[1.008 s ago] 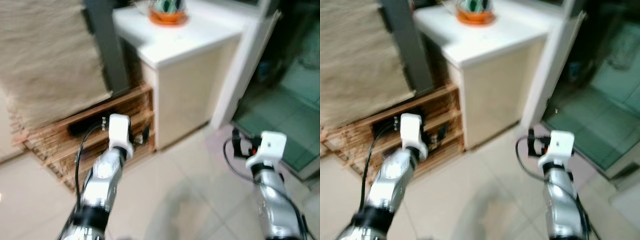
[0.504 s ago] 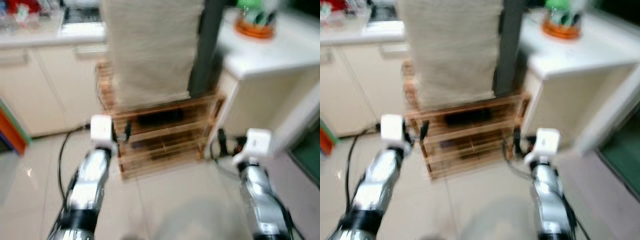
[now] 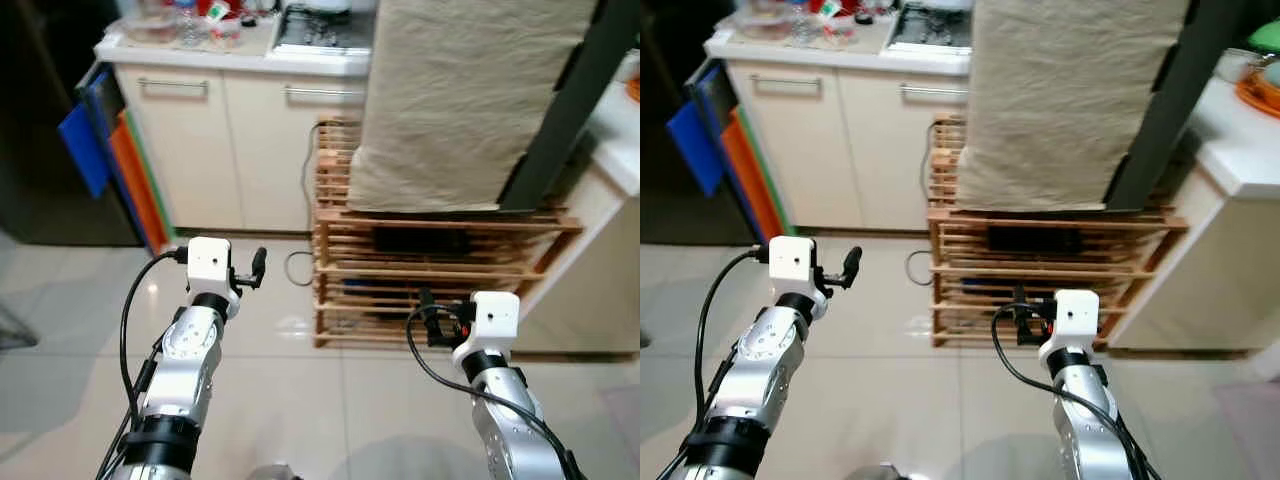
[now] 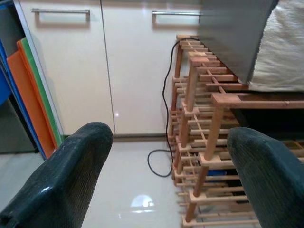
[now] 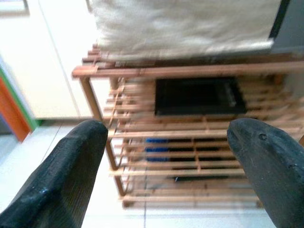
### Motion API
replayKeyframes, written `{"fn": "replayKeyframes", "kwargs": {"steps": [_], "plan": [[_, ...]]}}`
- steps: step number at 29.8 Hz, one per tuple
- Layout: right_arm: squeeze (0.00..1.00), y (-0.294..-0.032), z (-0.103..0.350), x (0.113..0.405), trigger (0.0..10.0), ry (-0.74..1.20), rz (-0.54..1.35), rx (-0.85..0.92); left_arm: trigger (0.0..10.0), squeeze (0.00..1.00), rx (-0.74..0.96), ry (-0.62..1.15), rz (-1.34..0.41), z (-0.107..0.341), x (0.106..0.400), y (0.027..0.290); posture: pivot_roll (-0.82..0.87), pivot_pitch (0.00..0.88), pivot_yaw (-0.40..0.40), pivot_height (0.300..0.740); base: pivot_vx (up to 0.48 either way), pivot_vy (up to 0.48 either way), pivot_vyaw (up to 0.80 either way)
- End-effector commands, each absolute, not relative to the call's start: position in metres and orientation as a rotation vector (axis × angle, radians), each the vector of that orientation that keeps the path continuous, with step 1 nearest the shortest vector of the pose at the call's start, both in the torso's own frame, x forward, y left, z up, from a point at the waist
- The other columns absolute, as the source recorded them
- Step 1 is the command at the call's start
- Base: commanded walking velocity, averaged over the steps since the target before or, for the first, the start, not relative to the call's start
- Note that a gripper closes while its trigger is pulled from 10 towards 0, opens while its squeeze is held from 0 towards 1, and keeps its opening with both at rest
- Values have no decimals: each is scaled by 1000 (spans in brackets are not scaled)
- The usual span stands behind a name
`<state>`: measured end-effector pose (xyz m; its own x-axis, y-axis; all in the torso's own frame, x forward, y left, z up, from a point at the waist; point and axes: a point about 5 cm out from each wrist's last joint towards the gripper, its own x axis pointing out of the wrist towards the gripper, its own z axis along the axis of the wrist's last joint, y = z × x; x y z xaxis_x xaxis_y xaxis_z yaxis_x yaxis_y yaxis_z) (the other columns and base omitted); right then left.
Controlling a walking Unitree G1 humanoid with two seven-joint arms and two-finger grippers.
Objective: Restocking fridge
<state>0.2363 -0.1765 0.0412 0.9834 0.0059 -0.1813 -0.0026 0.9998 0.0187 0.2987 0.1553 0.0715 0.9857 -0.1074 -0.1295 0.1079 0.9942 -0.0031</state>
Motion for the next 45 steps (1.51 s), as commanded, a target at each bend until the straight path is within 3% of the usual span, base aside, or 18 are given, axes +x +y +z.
{"fn": "replayKeyframes", "kwargs": {"steps": [1, 34, 45], "plan": [[0, -180, 43, 238, 10000, 168, -13, 7, 10000, 0, 20, 134, -114, 72, 300, 155, 32, 0, 5, 740, 446, 0, 0], [0, -200, 48, 253, 10000, 137, -89, 43, 10000, 0, 33, 145, -101, 70, 303, 153, 47, 0, 0, 740, 440, 16, 0], [0, -197, 47, 259, 10000, 144, -60, 39, 10000, 0, 31, 140, -111, 70, 303, 153, 66, 0, -10, 740, 0, 243, 0]]}}
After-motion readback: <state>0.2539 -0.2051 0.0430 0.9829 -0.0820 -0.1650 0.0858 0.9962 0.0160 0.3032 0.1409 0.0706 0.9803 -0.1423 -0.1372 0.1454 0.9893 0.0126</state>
